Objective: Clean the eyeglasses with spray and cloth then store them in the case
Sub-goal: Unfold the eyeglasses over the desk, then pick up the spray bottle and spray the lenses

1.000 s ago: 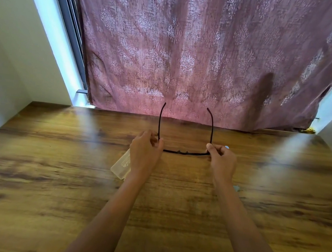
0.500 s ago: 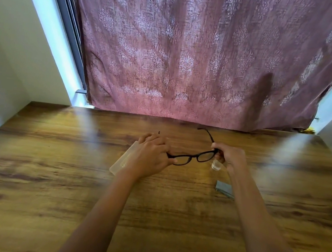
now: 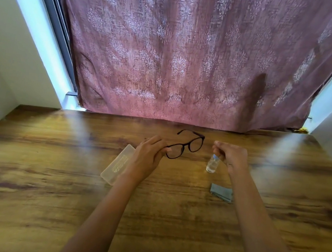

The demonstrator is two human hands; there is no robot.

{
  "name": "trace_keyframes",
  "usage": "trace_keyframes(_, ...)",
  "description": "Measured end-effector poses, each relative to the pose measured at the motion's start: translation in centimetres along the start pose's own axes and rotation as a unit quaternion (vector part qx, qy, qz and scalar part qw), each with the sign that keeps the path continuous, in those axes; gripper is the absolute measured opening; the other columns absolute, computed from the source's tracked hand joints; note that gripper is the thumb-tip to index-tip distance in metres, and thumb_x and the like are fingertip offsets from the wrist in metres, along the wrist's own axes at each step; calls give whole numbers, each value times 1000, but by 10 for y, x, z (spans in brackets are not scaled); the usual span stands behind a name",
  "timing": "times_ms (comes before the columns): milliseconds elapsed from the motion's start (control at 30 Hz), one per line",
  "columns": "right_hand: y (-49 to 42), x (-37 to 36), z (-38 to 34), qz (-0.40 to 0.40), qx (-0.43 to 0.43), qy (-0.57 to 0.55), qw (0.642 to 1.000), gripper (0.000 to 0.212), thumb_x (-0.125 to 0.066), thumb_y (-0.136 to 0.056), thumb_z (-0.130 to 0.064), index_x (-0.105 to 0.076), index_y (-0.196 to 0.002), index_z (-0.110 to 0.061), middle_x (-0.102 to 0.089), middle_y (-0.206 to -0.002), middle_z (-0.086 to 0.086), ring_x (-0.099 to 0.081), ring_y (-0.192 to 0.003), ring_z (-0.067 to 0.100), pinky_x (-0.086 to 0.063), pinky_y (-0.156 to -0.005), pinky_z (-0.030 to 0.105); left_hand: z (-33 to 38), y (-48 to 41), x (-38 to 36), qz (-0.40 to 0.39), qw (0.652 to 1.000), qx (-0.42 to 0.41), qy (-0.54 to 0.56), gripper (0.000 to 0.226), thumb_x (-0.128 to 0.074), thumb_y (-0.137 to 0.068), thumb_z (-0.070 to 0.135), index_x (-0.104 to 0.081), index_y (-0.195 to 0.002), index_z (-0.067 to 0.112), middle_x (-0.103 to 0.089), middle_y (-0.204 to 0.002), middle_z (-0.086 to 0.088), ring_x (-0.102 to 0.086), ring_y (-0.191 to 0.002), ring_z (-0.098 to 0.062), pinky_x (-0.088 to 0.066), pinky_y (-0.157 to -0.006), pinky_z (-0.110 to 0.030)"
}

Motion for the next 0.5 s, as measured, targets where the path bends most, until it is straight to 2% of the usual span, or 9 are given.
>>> trace_keyframes(133,-6,23,-11,76,107,101,986,11,-60,-83,-4,-69,-88,-4,-66,-74,6,-61,-61,12,-54,-67,26,-4,-10,-10,-1,1000,9,15,22,-49,-93,23,-62,-87,6,-50,-81,4,-36,-71,3,-32,-66,1)
trace_keyframes(200,-6,27,-13,101,153,189,965,14,-58,-84,-6,-69,-93,-6,-67,-82,4,-60,-71,13,-48,-67,27,-8,-14,-16,12,999,14,44,31,-44,-91,33,-63,-89,8,-50,-81,6,-40,-69,-1,-31,-64,-7)
trace_keyframes(267,-9,26,-9,107,176,240,949,18,-59,-83,-6,-67,-100,-6,-65,-90,3,-58,-81,15,-42,-70,26,-11,-17,-21,35,998,5,56,28,-42,-91,35,-61,-89,14,-49,-79,8,-43,-67,-5,-31,-63,-17)
trace_keyframes(333,-16,25,1,101,175,262,944,28,-65,-79,-10,-63,-107,-6,-64,-99,6,-58,-90,18,-42,-75,28,-13,-21,-23,47,997,1,62,27,-42,-92,37,-59,-87,17,-48,-77,7,-43,-65,-7,-32,-63,-20)
trace_keyframes(400,-26,23,15,83,154,299,938,41,-71,-75,-16,-58,-114,-10,-61,-109,8,-57,-100,22,-44,-79,30,-19,-25,-27,48,997,5,60,31,-43,-91,34,-59,-83,10,-51,-75,0,-49,-63,-17,-35,-63,-25)
trace_keyframes(500,-34,16,32,50,115,334,934,51,-74,-74,-15,-53,-120,-14,-55,-117,10,-55,-103,25,-40,-76,29,-24,-29,-31,49,997,8,54,33,-42,-91,33,-59,-79,6,-53,-74,-4,-50,-62,-20,-36,-61,-26)
Point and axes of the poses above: each hand's wrist, its own y-axis away from the middle knuckle, its own x-axis out of the back of the hand, z = x × y, the point moved 9 cm from there along -y, towards the middle knuckle
